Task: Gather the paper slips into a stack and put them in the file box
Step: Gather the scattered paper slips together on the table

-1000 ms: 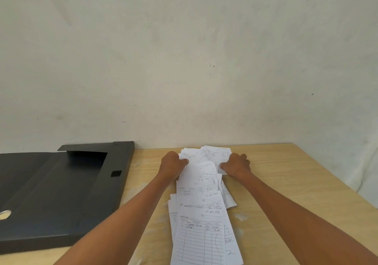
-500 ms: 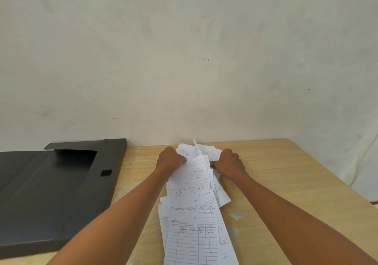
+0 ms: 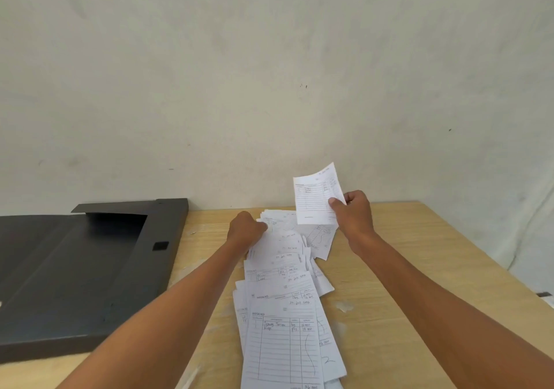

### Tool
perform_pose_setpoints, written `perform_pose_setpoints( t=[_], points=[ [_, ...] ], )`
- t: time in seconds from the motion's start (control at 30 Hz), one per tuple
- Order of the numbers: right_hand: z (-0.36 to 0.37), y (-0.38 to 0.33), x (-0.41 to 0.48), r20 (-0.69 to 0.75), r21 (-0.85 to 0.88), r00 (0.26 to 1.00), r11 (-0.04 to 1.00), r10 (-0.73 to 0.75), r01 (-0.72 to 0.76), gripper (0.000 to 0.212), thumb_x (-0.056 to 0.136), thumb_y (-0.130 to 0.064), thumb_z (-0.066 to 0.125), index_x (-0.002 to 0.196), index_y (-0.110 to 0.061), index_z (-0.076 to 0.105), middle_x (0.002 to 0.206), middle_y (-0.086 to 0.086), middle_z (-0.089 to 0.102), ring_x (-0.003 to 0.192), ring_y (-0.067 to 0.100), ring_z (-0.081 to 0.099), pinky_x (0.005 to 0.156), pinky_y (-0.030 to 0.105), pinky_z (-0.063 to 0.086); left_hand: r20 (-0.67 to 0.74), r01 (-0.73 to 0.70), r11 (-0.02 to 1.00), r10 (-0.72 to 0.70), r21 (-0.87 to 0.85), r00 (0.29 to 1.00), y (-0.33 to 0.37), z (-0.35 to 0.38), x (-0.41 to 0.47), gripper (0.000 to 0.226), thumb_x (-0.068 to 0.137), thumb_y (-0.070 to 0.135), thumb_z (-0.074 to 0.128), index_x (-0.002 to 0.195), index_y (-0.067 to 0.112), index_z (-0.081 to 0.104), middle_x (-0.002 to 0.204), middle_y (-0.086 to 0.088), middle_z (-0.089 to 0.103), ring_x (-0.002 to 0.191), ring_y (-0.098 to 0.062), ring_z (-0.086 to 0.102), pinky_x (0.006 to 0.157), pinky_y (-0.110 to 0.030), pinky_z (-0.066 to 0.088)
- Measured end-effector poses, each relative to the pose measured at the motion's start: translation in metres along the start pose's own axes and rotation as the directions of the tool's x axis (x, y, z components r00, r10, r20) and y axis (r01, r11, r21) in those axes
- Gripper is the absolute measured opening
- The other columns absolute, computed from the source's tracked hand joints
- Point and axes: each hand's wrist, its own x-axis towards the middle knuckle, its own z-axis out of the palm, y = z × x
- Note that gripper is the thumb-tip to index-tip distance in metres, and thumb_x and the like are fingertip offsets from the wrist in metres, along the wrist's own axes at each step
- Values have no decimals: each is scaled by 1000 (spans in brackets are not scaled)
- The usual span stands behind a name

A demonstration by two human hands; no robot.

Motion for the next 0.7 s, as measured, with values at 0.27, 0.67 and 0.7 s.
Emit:
perform_pose_setpoints(
  t=[0.27, 0.67, 0.7],
  points=[
    [1, 15, -84, 471, -449, 857, 893, 206, 32, 38, 90, -39, 66, 66, -21, 44, 61, -6, 47, 47, 7, 44, 50, 23, 34, -30, -30, 999, 31, 31, 999, -8, -10, -21, 39, 88, -9, 39, 57, 12, 30, 55, -3, 35, 47, -19, 28, 46, -25, 23],
    [38, 41, 0, 199, -682, 966, 732, 166, 15, 56, 86, -45, 67, 128, -11, 51, 130, 13, 52, 121, 31, 49, 97, 40, 47, 56, -65, 992, 72, -112, 996, -4, -4, -8, 44, 90, 11, 60, 57, 17, 32, 58, 0, 30, 53, -18, 28, 56, -28, 22],
    [43, 40, 2, 240, -638, 960, 769, 144, 44, 44, 87, -39, 67, 120, -13, 56, 122, 10, 58, 113, 27, 54, 95, 41, 50, 61, -70, 991, 77, -117, 995, -3, -3, -6, 37, 89, 12, 62, 59, 16, 40, 61, -2, 37, 57, -18, 34, 59, -28, 27]
  ],
)
